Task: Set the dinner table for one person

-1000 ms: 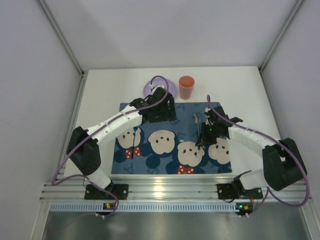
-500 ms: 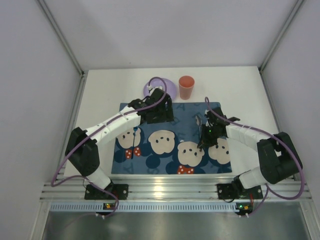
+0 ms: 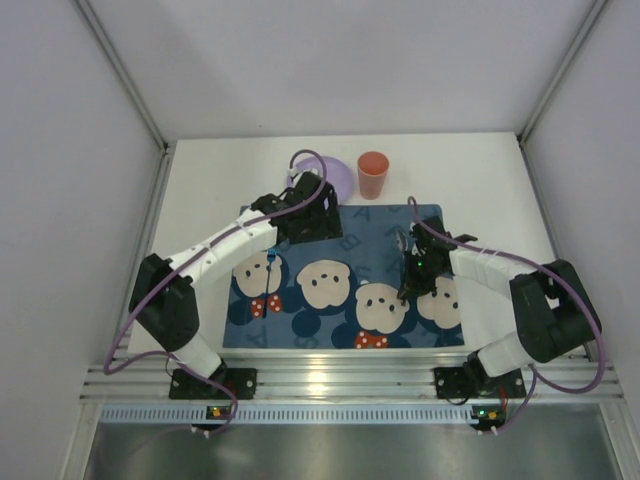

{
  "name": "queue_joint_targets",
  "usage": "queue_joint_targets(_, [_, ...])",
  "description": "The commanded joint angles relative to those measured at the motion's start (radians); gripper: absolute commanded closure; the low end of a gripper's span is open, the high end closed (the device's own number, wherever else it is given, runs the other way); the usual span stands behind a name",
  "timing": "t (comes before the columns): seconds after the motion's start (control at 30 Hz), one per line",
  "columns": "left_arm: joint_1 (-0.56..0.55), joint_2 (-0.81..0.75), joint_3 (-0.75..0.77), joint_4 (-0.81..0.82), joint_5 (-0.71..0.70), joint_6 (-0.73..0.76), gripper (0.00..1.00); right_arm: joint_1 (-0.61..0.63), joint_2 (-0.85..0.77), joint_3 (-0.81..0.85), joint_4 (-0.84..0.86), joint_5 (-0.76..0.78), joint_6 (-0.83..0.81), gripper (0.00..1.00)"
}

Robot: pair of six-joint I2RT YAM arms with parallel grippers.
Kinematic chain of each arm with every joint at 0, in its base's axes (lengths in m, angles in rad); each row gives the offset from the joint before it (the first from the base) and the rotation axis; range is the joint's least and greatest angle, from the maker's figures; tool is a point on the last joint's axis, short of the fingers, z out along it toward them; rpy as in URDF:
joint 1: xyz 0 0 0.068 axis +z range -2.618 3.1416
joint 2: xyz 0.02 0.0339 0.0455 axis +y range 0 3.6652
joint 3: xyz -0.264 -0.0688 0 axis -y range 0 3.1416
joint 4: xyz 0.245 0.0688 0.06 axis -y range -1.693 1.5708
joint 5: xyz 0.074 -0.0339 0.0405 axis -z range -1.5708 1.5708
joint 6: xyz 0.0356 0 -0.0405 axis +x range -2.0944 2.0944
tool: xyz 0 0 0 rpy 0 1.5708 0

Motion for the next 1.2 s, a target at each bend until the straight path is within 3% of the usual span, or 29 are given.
queue_joint_targets(0.0, [0.012, -0.026, 0.03, 0.002, -0.015, 0.018, 0.19, -0.014, 0.012, -0.007, -0.081, 0.067, -0.008, 0.96])
queue_joint_targets(0.1, [0.024, -0.038, 0.011, 0.005, -0.013, 0.02, 0.19, -0.014, 0.015, 0.005, -0.106, 0.087, -0.017, 0.9])
queue_joint_targets(0.2, [0.038, -0.049, -0.002, 0.007, -0.012, 0.018, 0.2, -0.014, 0.018, 0.014, -0.129, 0.104, -0.019, 0.74])
queue_joint_targets(0.23, [0.047, -0.052, -0.004, 0.011, -0.013, 0.018, 0.19, -0.012, 0.018, 0.017, -0.138, 0.11, -0.019, 0.61])
queue_joint_targets(0.37, [0.064, -0.058, -0.016, 0.019, -0.007, 0.021, 0.19, -0.014, 0.016, 0.034, -0.179, 0.145, -0.012, 0.38])
queue_joint_targets(0.43, [0.075, -0.057, -0.019, 0.027, -0.001, 0.024, 0.2, -0.014, 0.012, 0.048, -0.204, 0.16, -0.014, 0.32])
queue_joint_targets(0.9, [0.153, 0.061, 0.059, 0.051, 0.06, 0.079, 0.21, -0.014, -0.095, 0.098, -0.294, 0.147, 0.029, 0.3])
queue_joint_targets(1.0, [0.155, 0.097, 0.062, 0.031, 0.033, 0.099, 0.21, -0.014, -0.115, 0.111, -0.305, 0.173, 0.032, 0.39])
queue_joint_targets(1.07, [0.166, 0.106, 0.05, 0.028, 0.02, 0.115, 0.25, -0.014, -0.106, 0.117, -0.308, 0.191, 0.029, 0.51])
queue_joint_targets(1.17, [0.208, 0.088, -0.034, 0.068, 0.033, 0.13, 0.44, -0.014, -0.074, 0.158, -0.325, 0.2, 0.026, 0.63])
